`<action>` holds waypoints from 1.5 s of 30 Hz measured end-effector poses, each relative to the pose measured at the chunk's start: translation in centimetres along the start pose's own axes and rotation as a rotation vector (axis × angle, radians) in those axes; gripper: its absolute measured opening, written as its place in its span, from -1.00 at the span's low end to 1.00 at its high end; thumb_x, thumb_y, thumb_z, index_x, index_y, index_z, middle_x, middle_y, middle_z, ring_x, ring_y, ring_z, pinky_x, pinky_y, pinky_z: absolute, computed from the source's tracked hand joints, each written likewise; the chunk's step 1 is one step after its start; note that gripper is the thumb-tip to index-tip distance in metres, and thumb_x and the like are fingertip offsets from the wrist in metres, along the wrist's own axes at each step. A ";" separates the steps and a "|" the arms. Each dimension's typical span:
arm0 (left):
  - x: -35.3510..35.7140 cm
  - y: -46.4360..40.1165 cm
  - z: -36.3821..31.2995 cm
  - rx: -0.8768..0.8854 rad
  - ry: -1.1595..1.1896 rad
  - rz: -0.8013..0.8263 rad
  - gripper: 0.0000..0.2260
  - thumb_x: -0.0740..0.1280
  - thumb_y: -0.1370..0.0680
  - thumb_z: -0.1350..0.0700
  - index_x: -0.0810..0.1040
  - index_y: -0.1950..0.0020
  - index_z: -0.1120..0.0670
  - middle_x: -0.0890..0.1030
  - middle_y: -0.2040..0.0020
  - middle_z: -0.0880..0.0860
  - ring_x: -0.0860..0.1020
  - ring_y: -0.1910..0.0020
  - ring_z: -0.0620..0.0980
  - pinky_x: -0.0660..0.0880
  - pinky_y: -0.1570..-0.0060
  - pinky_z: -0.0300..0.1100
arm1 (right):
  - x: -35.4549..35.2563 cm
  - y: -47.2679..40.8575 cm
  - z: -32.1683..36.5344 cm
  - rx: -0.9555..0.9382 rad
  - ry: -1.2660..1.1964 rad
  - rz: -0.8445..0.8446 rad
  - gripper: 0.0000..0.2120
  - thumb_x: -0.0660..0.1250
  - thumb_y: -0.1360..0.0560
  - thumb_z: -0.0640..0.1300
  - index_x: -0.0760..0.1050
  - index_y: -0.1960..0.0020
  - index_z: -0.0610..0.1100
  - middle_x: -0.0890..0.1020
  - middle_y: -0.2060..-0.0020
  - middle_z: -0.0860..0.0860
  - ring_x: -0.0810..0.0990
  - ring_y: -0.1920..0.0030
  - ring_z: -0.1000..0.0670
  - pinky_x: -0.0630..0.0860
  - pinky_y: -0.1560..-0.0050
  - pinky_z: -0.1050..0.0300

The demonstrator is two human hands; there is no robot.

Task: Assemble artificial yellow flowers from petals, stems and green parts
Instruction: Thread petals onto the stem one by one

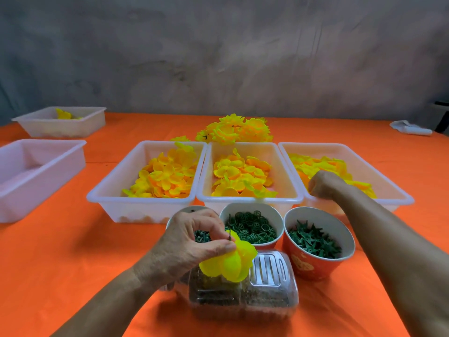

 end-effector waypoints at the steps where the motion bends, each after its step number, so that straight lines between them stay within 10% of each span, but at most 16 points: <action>1: 0.0 0.1 0.0 0.003 0.000 -0.002 -0.88 0.56 -0.26 0.12 0.64 0.36 0.11 0.58 0.31 -0.01 0.56 0.24 0.00 0.50 0.15 -0.14 | 0.2 0.0 0.2 -0.007 -0.003 0.023 -0.78 0.23 -0.46 -0.27 0.61 -0.02 -0.22 0.62 0.02 -0.15 0.56 0.02 -0.09 0.44 0.13 0.19; 7: -0.1 0.1 0.1 -0.008 0.000 -0.001 -0.87 0.56 -0.28 0.13 0.64 0.34 0.11 0.59 0.29 0.02 0.57 0.23 0.02 0.51 0.14 -0.08 | -0.9 0.3 -0.7 0.021 -0.245 -0.181 -0.73 0.29 -0.36 -0.33 0.34 0.47 -0.14 0.39 0.39 -0.12 0.34 0.27 -0.10 0.23 0.37 0.12; 16: -0.2 0.2 0.3 -0.004 -0.018 -0.023 -0.90 0.53 -0.25 0.09 0.64 0.38 0.04 0.58 0.32 -0.04 0.59 0.23 0.06 0.51 0.16 -0.17 | -6.4 4.7 -5.3 0.107 -0.870 -0.757 -0.90 0.43 -0.35 -0.22 0.62 0.17 -0.25 0.54 0.30 -0.16 0.52 0.20 -0.10 0.47 0.09 -0.02; 24: -0.2 0.3 -0.2 -0.002 -0.051 -0.005 -0.86 0.54 -0.27 0.07 0.64 0.37 0.09 0.60 0.29 0.05 0.58 0.21 0.06 0.50 0.16 -0.18 | -4.1 4.8 -7.0 0.191 -1.652 -0.655 -0.73 0.39 -0.37 -0.45 0.40 0.28 -0.14 0.51 0.35 -0.10 0.55 0.38 -0.02 0.57 0.46 0.25; 28: -0.2 0.2 -0.2 -0.001 -0.067 -0.009 -0.87 0.53 -0.27 0.07 0.63 0.38 0.09 0.60 0.29 0.06 0.58 0.22 0.04 0.50 0.17 -0.19 | -3.2 4.1 -6.6 0.196 -1.691 -0.605 -0.73 0.37 -0.39 -0.46 0.49 0.02 -0.18 0.50 0.28 -0.08 0.51 0.36 0.00 0.55 0.28 0.17; 34: -0.2 0.1 0.1 -0.006 -0.082 -0.002 -0.90 0.51 -0.27 0.06 0.64 0.36 0.04 0.60 0.30 -0.01 0.58 0.21 -0.01 0.50 0.13 -0.19 | -4.4 4.2 -5.1 0.129 -1.733 -0.631 -0.75 0.30 -0.45 -0.39 0.47 0.26 -0.07 0.49 0.44 0.00 0.46 0.48 0.09 0.36 0.41 0.21; 37: -0.2 0.2 0.1 -0.011 -0.071 0.001 -0.88 0.52 -0.27 0.06 0.65 0.35 0.09 0.59 0.29 0.00 0.58 0.21 0.00 0.50 0.14 -0.20 | -5.3 4.3 -5.5 0.162 -1.885 -0.715 -0.83 0.33 -0.48 -0.32 0.48 -0.04 -0.14 0.49 0.35 -0.01 0.49 0.49 0.15 0.28 0.49 0.29; 45: -0.2 0.3 -0.1 -0.016 -0.057 0.002 -0.90 0.52 -0.28 0.08 0.64 0.36 0.05 0.60 0.27 0.08 0.59 0.20 0.05 0.52 0.12 -0.05 | -6.2 4.1 -3.8 0.046 -2.019 -0.608 -0.79 0.24 -0.55 -0.28 0.29 0.13 -0.03 0.57 0.16 -0.10 0.63 0.46 0.10 0.52 0.37 0.24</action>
Point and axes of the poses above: each hand's wrist, its own y-axis away from the middle knuckle, its own x-axis out of the palm, z = x × y, the point moved 10 cm from there along -y, towards the middle knuckle
